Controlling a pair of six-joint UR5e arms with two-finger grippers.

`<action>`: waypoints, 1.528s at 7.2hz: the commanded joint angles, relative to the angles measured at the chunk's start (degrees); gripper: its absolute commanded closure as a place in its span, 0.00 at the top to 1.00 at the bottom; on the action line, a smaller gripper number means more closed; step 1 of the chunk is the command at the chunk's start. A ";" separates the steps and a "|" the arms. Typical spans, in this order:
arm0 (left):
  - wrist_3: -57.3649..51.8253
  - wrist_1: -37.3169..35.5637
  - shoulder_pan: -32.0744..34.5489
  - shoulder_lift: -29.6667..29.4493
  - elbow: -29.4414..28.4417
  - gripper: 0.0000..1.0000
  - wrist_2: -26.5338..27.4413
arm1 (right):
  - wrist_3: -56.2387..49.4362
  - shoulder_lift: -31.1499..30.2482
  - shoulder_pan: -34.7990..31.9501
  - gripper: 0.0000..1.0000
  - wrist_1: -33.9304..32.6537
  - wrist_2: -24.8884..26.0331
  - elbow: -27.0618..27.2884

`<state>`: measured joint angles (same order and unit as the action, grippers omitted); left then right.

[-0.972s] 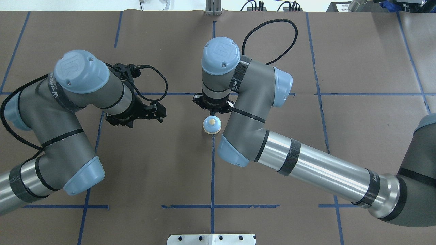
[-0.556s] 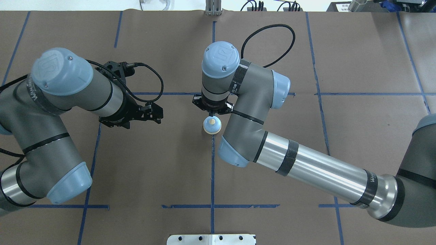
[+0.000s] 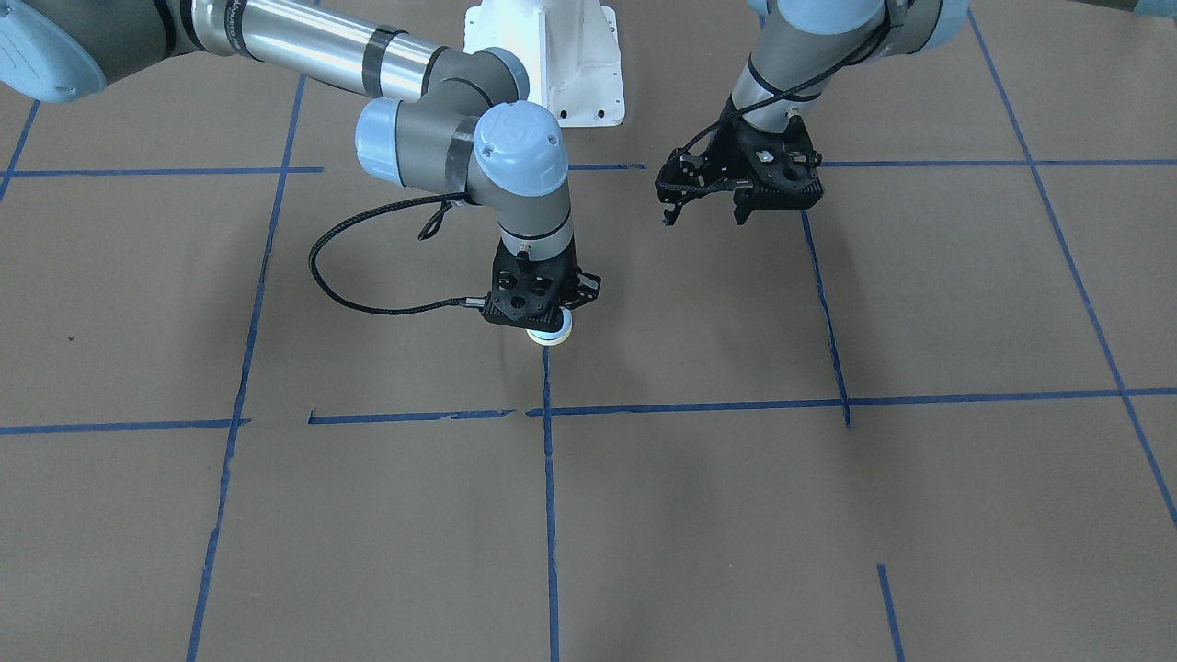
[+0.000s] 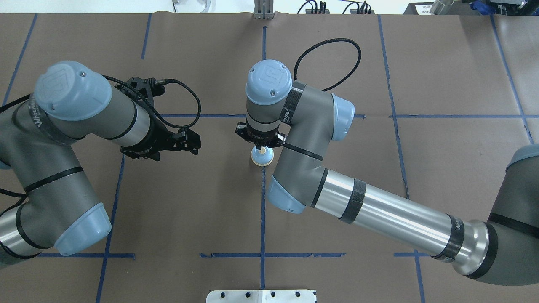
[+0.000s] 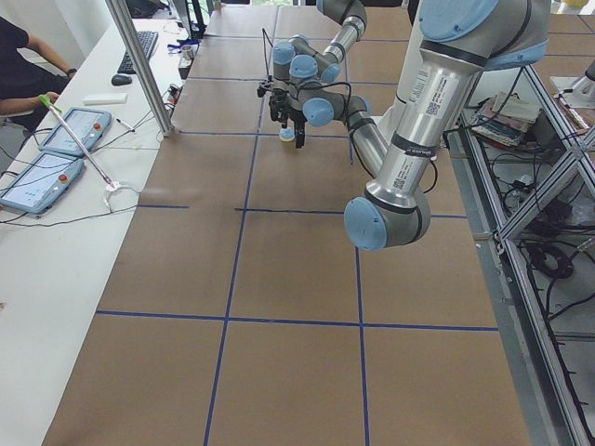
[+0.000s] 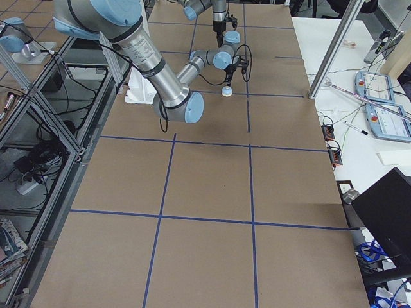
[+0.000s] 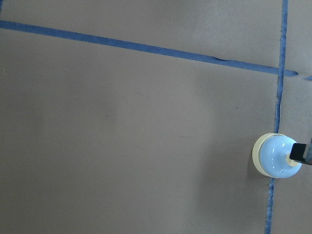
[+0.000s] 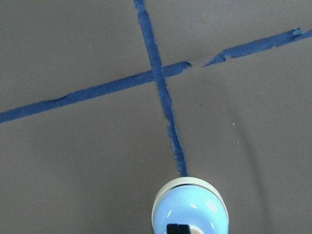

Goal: Place and press bell with both arms
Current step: 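Press down on the bell's button with the right gripper, then lift the right gripper up off the bell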

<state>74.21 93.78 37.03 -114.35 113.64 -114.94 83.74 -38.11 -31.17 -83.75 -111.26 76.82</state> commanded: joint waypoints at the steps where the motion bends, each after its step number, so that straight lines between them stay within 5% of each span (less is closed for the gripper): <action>1: 0.06 0.00 -0.03 0.01 0.00 1.00 0.07 | 0.11 -0.39 0.06 0.00 -0.09 0.17 -0.09; 7: 0.06 0.00 -0.03 -0.08 0.00 1.00 0.07 | -0.07 1.02 -1.68 0.00 0.44 -1.84 0.07; 9: -0.20 0.00 0.05 0.18 0.00 1.00 0.07 | -0.07 -1.34 -4.50 0.00 -1.22 -5.36 5.94; 11: -3.60 0.26 0.23 2.72 -0.61 1.00 0.33 | -1.38 -13.76 -8.44 0.02 -3.43 -9.12 21.79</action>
<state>72.98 94.00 37.10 -112.80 113.34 -114.85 83.09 -44.19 -37.05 -86.25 -117.76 88.97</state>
